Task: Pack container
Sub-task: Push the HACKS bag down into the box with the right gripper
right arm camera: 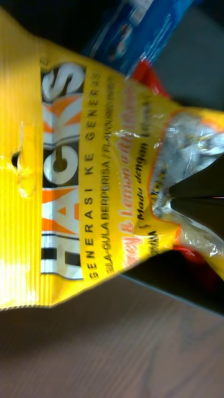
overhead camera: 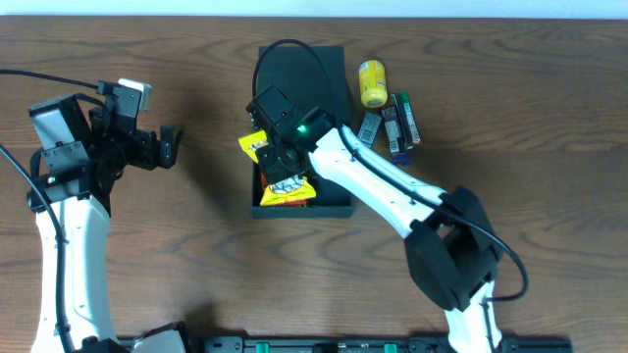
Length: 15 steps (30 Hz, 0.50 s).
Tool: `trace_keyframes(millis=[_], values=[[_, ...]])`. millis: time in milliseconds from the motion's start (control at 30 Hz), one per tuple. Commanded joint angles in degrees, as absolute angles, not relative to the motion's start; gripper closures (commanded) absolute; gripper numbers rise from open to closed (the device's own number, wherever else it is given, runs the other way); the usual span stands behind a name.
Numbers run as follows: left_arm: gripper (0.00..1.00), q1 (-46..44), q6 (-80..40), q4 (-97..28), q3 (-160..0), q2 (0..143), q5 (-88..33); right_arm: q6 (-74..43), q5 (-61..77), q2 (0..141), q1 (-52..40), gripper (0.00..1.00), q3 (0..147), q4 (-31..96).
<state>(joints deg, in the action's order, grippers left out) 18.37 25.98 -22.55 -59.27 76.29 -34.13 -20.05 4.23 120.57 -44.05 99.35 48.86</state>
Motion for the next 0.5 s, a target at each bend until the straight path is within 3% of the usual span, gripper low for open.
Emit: trace_keyframes(millis=[0, 467], values=[[0.05, 18.7, 27.0, -23.1, -60.7, 76.5, -34.6, -18.8, 6.3, 124.2, -43.9, 0.99, 98.1, 47.5], [0.05, 18.7, 27.0, -24.2, -60.7, 76.5, -34.6, -22.5, 10.2, 126.6, -43.7, 0.98, 98.4, 48.0]])
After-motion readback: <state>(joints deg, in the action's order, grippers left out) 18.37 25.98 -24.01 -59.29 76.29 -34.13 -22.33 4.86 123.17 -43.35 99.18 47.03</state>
